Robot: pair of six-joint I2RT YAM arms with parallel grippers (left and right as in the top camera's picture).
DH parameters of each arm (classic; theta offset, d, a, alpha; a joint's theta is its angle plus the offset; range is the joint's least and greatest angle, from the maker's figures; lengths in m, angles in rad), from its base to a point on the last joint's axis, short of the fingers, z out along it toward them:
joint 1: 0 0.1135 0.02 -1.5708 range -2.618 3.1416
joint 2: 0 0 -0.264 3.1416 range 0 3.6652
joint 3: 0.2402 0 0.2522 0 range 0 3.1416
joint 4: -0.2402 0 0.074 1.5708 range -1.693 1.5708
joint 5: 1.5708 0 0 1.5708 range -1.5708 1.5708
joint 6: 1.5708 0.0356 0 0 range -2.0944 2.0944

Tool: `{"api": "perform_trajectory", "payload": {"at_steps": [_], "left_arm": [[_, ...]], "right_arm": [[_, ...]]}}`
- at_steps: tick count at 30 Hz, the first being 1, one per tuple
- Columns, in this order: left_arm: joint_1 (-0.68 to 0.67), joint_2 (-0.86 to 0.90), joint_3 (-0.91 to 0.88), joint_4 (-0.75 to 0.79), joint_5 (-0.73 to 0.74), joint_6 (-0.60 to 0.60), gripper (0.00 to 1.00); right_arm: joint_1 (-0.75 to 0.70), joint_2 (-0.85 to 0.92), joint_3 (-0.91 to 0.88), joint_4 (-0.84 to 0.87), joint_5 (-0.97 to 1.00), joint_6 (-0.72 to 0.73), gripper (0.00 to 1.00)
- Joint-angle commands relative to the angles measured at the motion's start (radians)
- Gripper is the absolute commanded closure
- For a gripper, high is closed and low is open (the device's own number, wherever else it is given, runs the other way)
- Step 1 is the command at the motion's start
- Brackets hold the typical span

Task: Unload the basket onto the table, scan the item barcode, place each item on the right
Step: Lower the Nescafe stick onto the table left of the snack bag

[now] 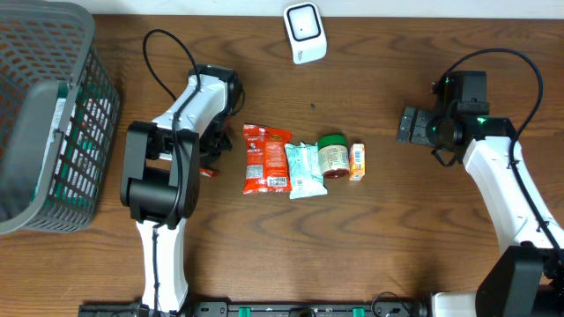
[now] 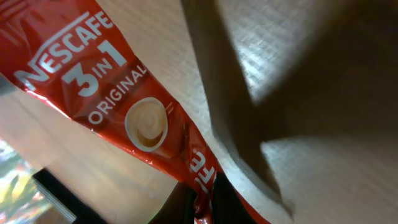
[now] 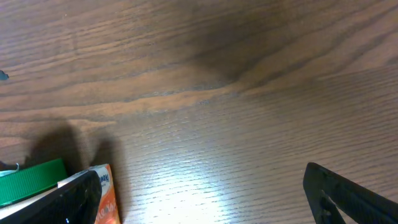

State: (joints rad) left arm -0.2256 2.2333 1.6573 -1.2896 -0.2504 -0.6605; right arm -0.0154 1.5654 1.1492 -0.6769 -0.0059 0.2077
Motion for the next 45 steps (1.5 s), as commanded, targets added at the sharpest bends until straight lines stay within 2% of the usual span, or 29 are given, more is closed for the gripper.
{"api": "perform_trajectory", "payload": {"at_steps": [1, 12, 23, 37, 41, 42, 45], "left_arm": [[-0.002, 0.009, -0.007, 0.024, -0.024, 0.006, 0.93], [-0.002, 0.010, -0.014, 0.073, -0.024, 0.006, 0.93], [-0.005, 0.009, -0.014, -0.049, -0.024, 0.036, 0.93], [-0.029, 0.010, -0.114, -0.010, -0.024, 0.035, 0.92], [-0.029, 0.010, -0.114, -0.010, -0.024, 0.036, 0.83], [-0.029, 0.010, -0.113, -0.009, -0.024, 0.036, 0.75], [-0.029, 0.009, -0.112, -0.005, -0.024, 0.036, 0.70]], "right_arm": [[-0.003, -0.015, 0.012, -0.001, 0.008, -0.007, 0.01], [-0.003, -0.015, 0.012, 0.000, 0.008, -0.007, 0.01], [-0.003, -0.015, 0.012, -0.001, 0.008, -0.007, 0.01], [-0.003, -0.015, 0.012, 0.000, 0.008, -0.007, 0.01], [-0.003, -0.015, 0.012, 0.000, 0.008, -0.007, 0.01], [-0.003, -0.015, 0.012, 0.000, 0.008, -0.007, 0.01], [-0.003, -0.015, 0.012, 0.000, 0.008, -0.007, 0.01]]}}
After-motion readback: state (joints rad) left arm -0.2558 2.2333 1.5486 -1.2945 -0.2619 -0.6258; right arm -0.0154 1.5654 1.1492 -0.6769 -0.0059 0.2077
